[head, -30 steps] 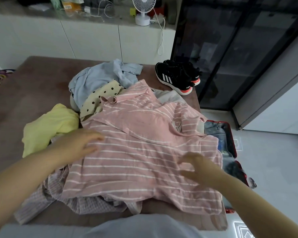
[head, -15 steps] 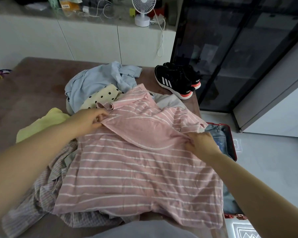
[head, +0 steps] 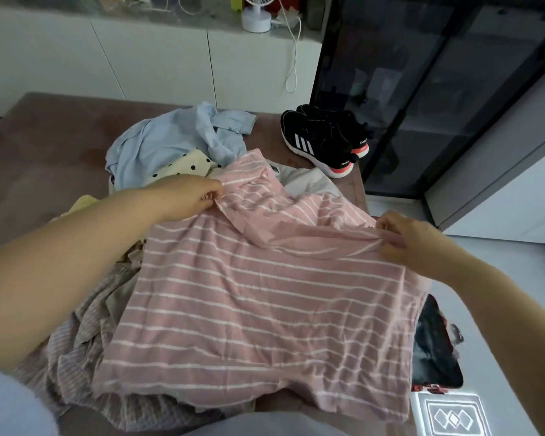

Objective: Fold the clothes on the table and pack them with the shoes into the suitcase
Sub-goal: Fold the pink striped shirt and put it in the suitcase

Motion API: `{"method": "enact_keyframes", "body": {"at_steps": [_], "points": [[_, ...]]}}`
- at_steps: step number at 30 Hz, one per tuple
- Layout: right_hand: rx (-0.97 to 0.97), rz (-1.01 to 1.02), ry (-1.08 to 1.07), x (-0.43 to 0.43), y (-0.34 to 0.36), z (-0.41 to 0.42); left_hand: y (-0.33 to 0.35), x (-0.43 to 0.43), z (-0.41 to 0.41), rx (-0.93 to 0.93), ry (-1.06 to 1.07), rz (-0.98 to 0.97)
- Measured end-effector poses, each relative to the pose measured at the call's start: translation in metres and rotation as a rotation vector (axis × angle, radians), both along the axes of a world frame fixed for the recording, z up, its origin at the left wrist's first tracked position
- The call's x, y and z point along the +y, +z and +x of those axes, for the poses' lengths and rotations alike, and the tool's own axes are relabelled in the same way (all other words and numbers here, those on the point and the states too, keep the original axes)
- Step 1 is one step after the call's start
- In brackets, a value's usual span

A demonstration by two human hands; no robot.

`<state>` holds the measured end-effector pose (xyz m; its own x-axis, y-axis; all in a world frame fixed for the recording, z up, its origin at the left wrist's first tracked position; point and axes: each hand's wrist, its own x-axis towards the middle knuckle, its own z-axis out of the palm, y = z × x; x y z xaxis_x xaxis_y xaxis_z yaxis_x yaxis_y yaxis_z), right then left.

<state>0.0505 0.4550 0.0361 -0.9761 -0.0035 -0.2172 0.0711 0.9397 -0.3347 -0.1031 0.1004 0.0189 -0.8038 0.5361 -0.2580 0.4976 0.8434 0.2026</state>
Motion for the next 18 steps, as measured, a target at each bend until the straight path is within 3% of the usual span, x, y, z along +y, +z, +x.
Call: {"method": "enact_keyframes", "body": {"at_steps": [3,7,9,14,18], "points": [[0.040,-0.016,0.030,0.005,0.010,-0.003,-0.001,0.003,-0.011,0.066,0.097,-0.007],[0.245,-0.120,-0.048,0.014,0.024,-0.017,0.023,-0.011,-0.034,0.115,0.293,0.337],[0.281,-0.134,-0.062,0.015,0.024,-0.036,0.039,-0.016,-0.049,0.209,0.316,0.405],[0.332,-0.049,-0.338,0.015,-0.010,-0.104,0.049,0.002,-0.092,0.419,0.374,0.357],[0.176,0.145,-0.484,0.002,-0.045,-0.122,0.025,0.027,-0.099,0.515,0.362,0.213]]}}
